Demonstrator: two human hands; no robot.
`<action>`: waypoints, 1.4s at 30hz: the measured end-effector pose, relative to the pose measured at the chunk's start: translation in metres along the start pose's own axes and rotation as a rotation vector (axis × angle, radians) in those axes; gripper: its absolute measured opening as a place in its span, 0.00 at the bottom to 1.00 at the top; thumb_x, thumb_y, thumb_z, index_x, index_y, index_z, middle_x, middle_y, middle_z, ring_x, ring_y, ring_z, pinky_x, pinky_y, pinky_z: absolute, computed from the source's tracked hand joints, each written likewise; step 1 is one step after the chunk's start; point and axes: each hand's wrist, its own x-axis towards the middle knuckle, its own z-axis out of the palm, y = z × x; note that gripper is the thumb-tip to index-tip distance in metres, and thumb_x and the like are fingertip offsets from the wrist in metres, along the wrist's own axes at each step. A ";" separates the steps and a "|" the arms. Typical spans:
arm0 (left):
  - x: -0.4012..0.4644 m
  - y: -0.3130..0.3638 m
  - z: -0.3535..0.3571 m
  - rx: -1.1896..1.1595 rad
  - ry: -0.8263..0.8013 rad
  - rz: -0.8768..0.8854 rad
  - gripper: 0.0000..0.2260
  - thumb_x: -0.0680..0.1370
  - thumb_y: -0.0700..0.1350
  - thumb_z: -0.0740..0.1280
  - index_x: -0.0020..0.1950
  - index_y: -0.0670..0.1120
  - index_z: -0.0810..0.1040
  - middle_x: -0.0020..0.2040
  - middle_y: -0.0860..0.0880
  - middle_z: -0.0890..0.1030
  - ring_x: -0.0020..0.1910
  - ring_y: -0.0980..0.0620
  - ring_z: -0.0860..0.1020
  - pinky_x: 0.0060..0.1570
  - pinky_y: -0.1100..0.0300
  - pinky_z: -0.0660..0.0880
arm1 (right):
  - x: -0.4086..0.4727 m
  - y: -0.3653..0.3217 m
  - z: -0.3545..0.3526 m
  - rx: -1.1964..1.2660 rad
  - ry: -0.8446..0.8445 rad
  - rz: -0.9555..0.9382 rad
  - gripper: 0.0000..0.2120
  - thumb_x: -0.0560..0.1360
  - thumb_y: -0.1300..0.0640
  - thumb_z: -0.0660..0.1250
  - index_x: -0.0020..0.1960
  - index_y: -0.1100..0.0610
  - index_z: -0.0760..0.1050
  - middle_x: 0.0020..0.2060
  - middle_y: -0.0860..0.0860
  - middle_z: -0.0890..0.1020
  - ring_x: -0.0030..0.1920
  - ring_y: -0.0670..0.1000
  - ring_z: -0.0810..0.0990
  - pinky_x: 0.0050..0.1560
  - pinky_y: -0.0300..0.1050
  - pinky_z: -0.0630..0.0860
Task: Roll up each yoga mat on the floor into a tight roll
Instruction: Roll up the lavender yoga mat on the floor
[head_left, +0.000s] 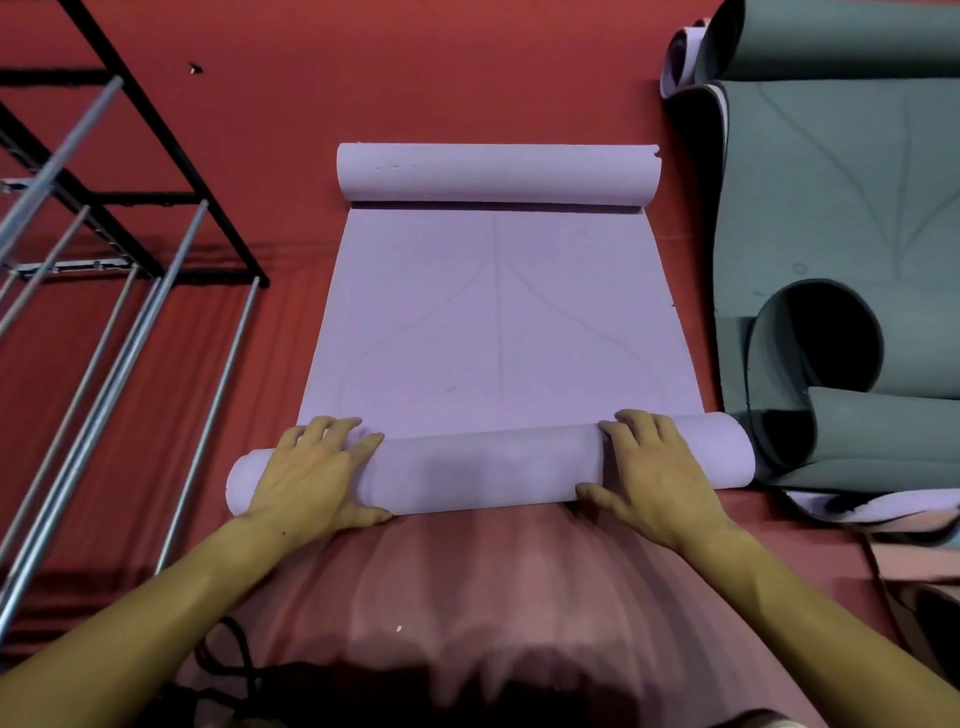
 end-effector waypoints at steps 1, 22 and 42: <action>0.002 0.000 0.000 0.031 0.006 -0.003 0.46 0.60 0.81 0.63 0.70 0.56 0.79 0.67 0.47 0.77 0.62 0.42 0.76 0.56 0.43 0.75 | 0.000 0.001 0.000 0.005 0.010 0.017 0.40 0.70 0.29 0.69 0.71 0.55 0.73 0.69 0.58 0.71 0.66 0.62 0.69 0.68 0.57 0.73; 0.002 -0.012 0.001 -0.197 0.135 -0.020 0.33 0.72 0.76 0.60 0.70 0.58 0.76 0.60 0.57 0.76 0.53 0.49 0.77 0.49 0.51 0.70 | 0.023 0.002 -0.004 -0.075 0.020 -0.015 0.32 0.71 0.38 0.76 0.67 0.54 0.73 0.56 0.51 0.76 0.53 0.55 0.74 0.45 0.48 0.75; 0.023 -0.020 -0.008 -0.038 -0.028 0.010 0.45 0.65 0.65 0.80 0.79 0.58 0.67 0.66 0.52 0.79 0.62 0.44 0.80 0.46 0.48 0.79 | 0.050 0.010 0.004 -0.266 -0.056 -0.082 0.45 0.64 0.40 0.80 0.74 0.58 0.69 0.65 0.57 0.77 0.61 0.62 0.76 0.66 0.61 0.71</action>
